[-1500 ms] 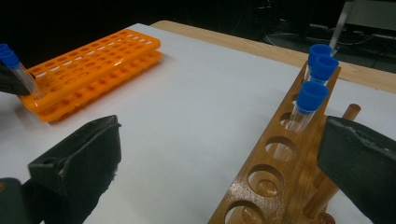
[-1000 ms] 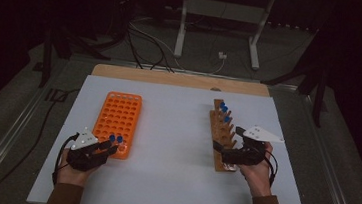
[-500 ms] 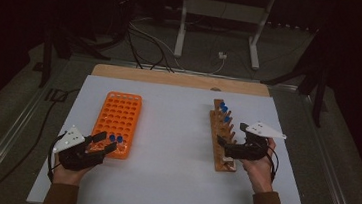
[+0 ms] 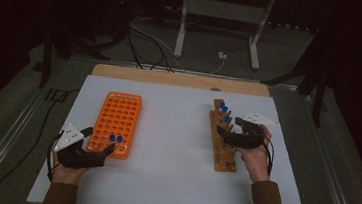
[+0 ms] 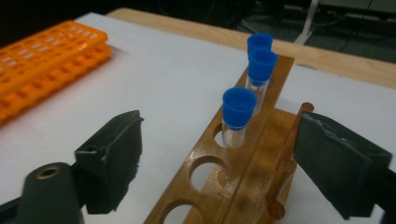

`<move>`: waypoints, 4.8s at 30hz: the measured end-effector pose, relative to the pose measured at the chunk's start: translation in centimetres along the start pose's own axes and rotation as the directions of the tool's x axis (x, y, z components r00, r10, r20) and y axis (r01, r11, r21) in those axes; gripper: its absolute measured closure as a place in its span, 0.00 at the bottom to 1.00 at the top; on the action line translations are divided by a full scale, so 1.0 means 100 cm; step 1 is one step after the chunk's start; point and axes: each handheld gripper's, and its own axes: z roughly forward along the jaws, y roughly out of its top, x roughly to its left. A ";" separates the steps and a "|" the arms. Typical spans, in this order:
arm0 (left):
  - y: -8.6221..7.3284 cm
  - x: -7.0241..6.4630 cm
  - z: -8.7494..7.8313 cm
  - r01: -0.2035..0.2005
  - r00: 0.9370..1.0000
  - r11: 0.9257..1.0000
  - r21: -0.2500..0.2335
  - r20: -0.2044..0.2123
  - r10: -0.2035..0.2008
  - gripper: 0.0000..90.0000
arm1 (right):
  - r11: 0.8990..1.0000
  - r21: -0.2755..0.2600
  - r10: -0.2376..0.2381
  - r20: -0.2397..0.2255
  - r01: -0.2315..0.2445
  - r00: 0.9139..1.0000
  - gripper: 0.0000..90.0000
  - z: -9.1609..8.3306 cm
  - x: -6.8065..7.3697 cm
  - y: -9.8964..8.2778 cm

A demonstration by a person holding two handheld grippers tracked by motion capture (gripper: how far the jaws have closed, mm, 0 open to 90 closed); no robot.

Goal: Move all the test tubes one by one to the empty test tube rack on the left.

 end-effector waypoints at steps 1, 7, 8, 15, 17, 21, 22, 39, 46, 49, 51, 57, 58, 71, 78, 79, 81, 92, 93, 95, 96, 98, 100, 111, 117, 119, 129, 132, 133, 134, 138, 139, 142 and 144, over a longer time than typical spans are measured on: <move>0.000 0.000 0.000 -0.001 1.000 1.000 0.000 -0.004 0.001 0.02 | 1.000 0.013 0.001 0.006 -0.001 1.000 0.21 0.003 -0.001 0.000; -0.001 0.001 0.000 0.003 1.000 1.000 0.003 -0.013 -0.003 0.02 | 0.999 0.030 -0.027 0.015 0.027 1.000 0.58 0.014 -0.002 -0.001; -0.001 0.001 0.000 0.004 1.000 1.000 0.003 -0.014 -0.004 0.02 | 0.999 0.031 -0.030 0.021 0.029 0.999 0.62 0.015 -0.001 -0.002; -0.002 0.001 0.001 0.007 1.000 1.000 0.009 -0.015 -0.006 0.02 | 0.998 0.021 -0.053 0.047 0.052 0.998 0.83 0.018 0.000 -0.002; -0.002 0.001 0.001 0.008 1.000 1.000 0.009 -0.016 -0.007 0.02 | 0.998 0.019 -0.055 0.049 0.054 0.997 0.84 0.018 0.000 -0.002; -0.002 0.001 0.002 0.008 1.000 1.000 0.008 -0.017 -0.008 0.02 | 0.998 0.020 -0.058 0.055 0.057 0.997 0.85 0.019 0.000 -0.002; -0.002 0.001 0.002 0.007 1.000 1.000 0.008 -0.017 -0.007 0.02 | 0.998 0.021 -0.057 0.057 0.056 0.997 0.85 0.019 -0.001 -0.002; -0.003 0.000 0.003 0.003 1.000 1.000 0.006 -0.015 -0.003 0.01 | 0.998 0.000 -0.065 0.060 0.065 0.996 0.85 0.011 0.002 0.004; -0.002 0.000 0.002 0.001 1.000 1.000 0.004 -0.015 -0.001 0.01 | 0.997 -0.011 -0.076 0.058 0.077 0.995 0.85 0.006 0.003 0.009; -0.002 0.000 0.002 0.001 1.000 1.000 0.002 -0.015 -0.001 0.01 | 0.996 -0.014 -0.082 0.058 0.083 0.995 0.85 0.003 0.004 0.011; -0.002 0.000 0.002 -0.001 1.000 1.000 0.002 -0.016 0.001 0.01 | 0.996 -0.017 -0.085 0.059 0.087 0.995 0.85 0.001 0.004 0.013; -0.002 0.000 0.002 -0.002 1.000 1.000 0.003 -0.016 0.002 0.01 | 0.996 -0.024 -0.082 0.063 0.083 0.995 0.85 -0.006 0.003 0.018; -0.003 0.000 0.002 -0.001 1.000 1.000 0.003 -0.016 0.001 0.01 | 0.996 -0.026 -0.079 0.062 0.081 0.995 0.85 -0.007 0.003 0.019; -0.003 -0.001 0.003 -0.001 1.000 1.000 0.004 -0.013 0.001 0.01 | 0.995 -0.057 -0.082 0.061 0.086 0.995 0.85 -0.017 0.003 0.034; -0.002 -0.001 0.002 -0.001 1.000 1.000 0.003 -0.012 0.001 0.01 | 0.992 -0.076 -0.095 0.047 0.098 0.994 0.85 -0.024 0.008 0.041; -0.002 -0.001 0.003 0.000 1.000 1.000 0.002 -0.011 0.000 0.01 | 0.992 -0.078 -0.098 0.044 0.101 0.994 0.85 -0.025 0.009 0.042; -0.002 -0.001 0.003 -0.002 1.000 1.000 0.002 -0.012 0.002 0.01 | 0.991 -0.084 -0.103 0.038 0.106 0.994 0.85 -0.026 0.011 0.044; 0.007 -0.009 -0.001 -0.022 1.000 1.000 -0.023 0.011 0.022 0.02 | 0.987 -0.086 -0.135 -0.020 0.133 0.991 0.85 -0.017 0.032 0.046; 0.008 -0.010 -0.001 -0.020 1.000 0.999 -0.030 0.016 0.021 0.02 | 0.987 -0.084 -0.141 -0.025 0.138 0.990 0.85 -0.015 0.034 0.046; 0.013 -0.013 -0.001 -0.025 0.999 0.999 -0.036 0.025 0.026 0.02 | 0.986 -0.078 -0.152 -0.034 0.149 0.988 0.85 -0.012 0.038 0.046; 0.015 -0.015 0.000 -0.031 0.999 0.999 -0.039 0.031 0.032 0.02 | 0.985 -0.075 -0.156 -0.038 0.153 0.987 0.85 -0.011 0.040 0.046; 0.020 -0.019 0.001 -0.042 0.998 0.998 -0.044 0.039 0.044 0.01 | 0.986 -0.071 -0.157 -0.048 0.154 0.986 0.85 -0.008 0.043 0.047; 0.025 -0.024 0.002 -0.050 0.997 0.997 -0.055 0.049 0.052 0.02 | 0.986 -0.072 -0.156 -0.065 0.152 0.986 0.85 -0.006 0.046 0.047; 0.049 -0.057 0.026 -0.107 0.988 0.991 -0.074 0.107 0.115 0.02 | 0.981 -0.065 -0.190 -0.130 0.183 0.973 0.85 -0.001 0.069 0.055; 0.058 -0.078 0.044 -0.141 0.978 0.987 -0.071 0.144 0.150 0.02 | 0.980 -0.068 -0.197 -0.167 0.188 0.966 0.85 0.003 0.082 0.059; 0.060 -0.085 0.050 -0.149 0.976 0.987 -0.066 0.152 0.157 0.02 | 0.980 -0.068 -0.195 -0.181 0.186 0.964 0.85 0.005 0.086 0.059; 0.067 -0.106 0.074 -0.167 0.973 0.986 -0.019 0.156 0.168 0.06 | 0.977 -0.067 -0.213 -0.232 0.203 0.949 0.85 0.008 0.102 0.059; 0.068 -0.112 0.080 -0.169 0.973 0.986 -0.009 0.156 0.169 0.09 | 0.976 -0.066 -0.217 -0.243 0.207 0.945 0.85 0.009 0.106 0.059; 0.068 -0.113 0.082 -0.171 0.973 0.985 -0.005 0.154 0.169 0.10 | 0.976 -0.066 -0.217 -0.248 0.207 0.944 0.85 0.009 0.107 0.059; 0.068 -0.115 0.084 -0.173 0.973 0.985 -0.005 0.156 0.171 0.15 | 0.976 -0.066 -0.217 -0.253 0.207 0.943 0.85 0.009 0.108 0.059; 0.069 -0.120 0.090 -0.186 0.970 0.982 -0.004 0.159 0.185 0.29 | 0.976 -0.063 -0.217 -0.270 0.208 0.938 0.85 0.010 0.113 0.058; 0.070 -0.121 0.092 -0.187 0.969 0.982 -0.001 0.165 0.185 0.34 | 0.976 -0.061 -0.219 -0.273 0.210 0.937 0.85 0.010 0.113 0.058; 0.071 -0.122 0.096 -0.199 0.965 0.980 0.007 0.175 0.195 0.48 | 0.975 -0.053 -0.222 -0.276 0.216 0.935 0.85 0.011 0.115 0.057; 0.071 -0.124 0.099 -0.215 0.961 0.977 0.012 0.180 0.209 0.55 | 0.976 -0.053 -0.220 -0.285 0.214 0.933 0.85 0.011 0.116 0.056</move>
